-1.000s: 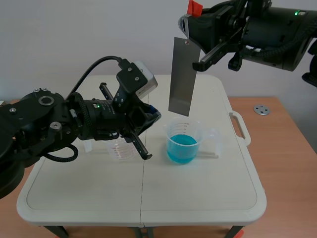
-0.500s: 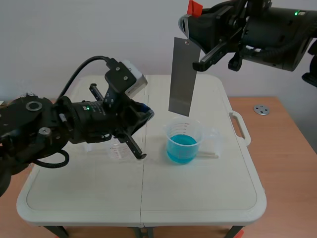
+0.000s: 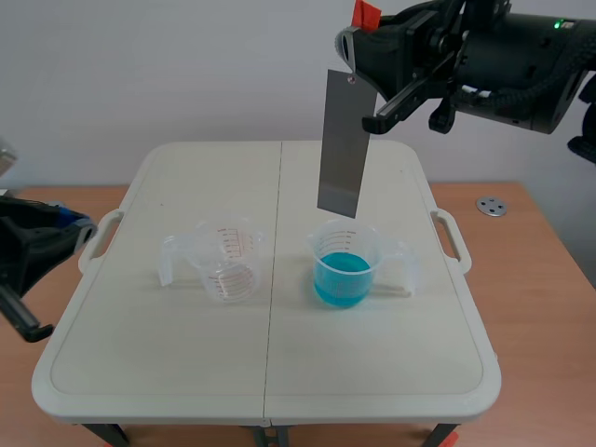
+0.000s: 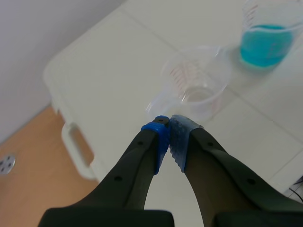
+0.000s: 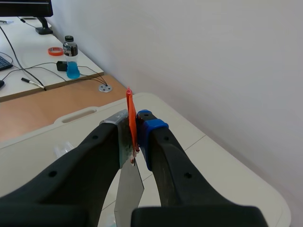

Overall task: Hold the metal plate by the orange handle, dip it into the blue solution, take it out and point at it, then put the plate back in the beaker on the left.
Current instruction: 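Raise the plate and point at it, then put the plate into the left beaker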

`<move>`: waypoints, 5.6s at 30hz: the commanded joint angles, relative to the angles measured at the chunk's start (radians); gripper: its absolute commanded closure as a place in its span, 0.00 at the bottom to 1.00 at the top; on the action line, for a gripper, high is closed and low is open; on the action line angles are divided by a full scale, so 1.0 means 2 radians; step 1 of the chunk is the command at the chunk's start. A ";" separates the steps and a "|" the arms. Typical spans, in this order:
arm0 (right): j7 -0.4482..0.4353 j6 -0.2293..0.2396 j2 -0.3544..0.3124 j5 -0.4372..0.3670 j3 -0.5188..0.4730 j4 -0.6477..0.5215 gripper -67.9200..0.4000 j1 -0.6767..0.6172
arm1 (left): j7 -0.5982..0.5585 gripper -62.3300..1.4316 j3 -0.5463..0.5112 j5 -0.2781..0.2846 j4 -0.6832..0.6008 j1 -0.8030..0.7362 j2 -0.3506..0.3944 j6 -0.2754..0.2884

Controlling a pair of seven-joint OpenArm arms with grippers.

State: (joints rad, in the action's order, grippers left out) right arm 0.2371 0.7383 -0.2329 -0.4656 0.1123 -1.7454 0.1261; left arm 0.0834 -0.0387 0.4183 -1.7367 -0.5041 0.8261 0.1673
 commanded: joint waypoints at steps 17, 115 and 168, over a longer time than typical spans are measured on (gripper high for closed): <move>-0.009 0.000 -0.004 -0.009 0.029 -0.008 0.97 0.039 | -0.034 0.95 -0.114 0.002 0.001 -0.294 -0.085 0.001; -0.107 -0.081 0.103 0.092 0.241 0.242 0.97 0.159 | -0.036 0.95 -0.002 -0.166 0.149 -0.312 -0.238 0.045; -0.262 -0.059 0.103 0.184 0.241 0.420 0.50 0.167 | -0.036 0.67 -0.002 -0.167 0.149 -0.311 -0.238 0.045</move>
State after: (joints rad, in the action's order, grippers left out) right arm -0.2756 0.6174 -0.0303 -0.0818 0.5976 -0.8986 0.4294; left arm 0.0177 -0.0360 0.0799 -1.4254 -1.1187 0.3504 0.2554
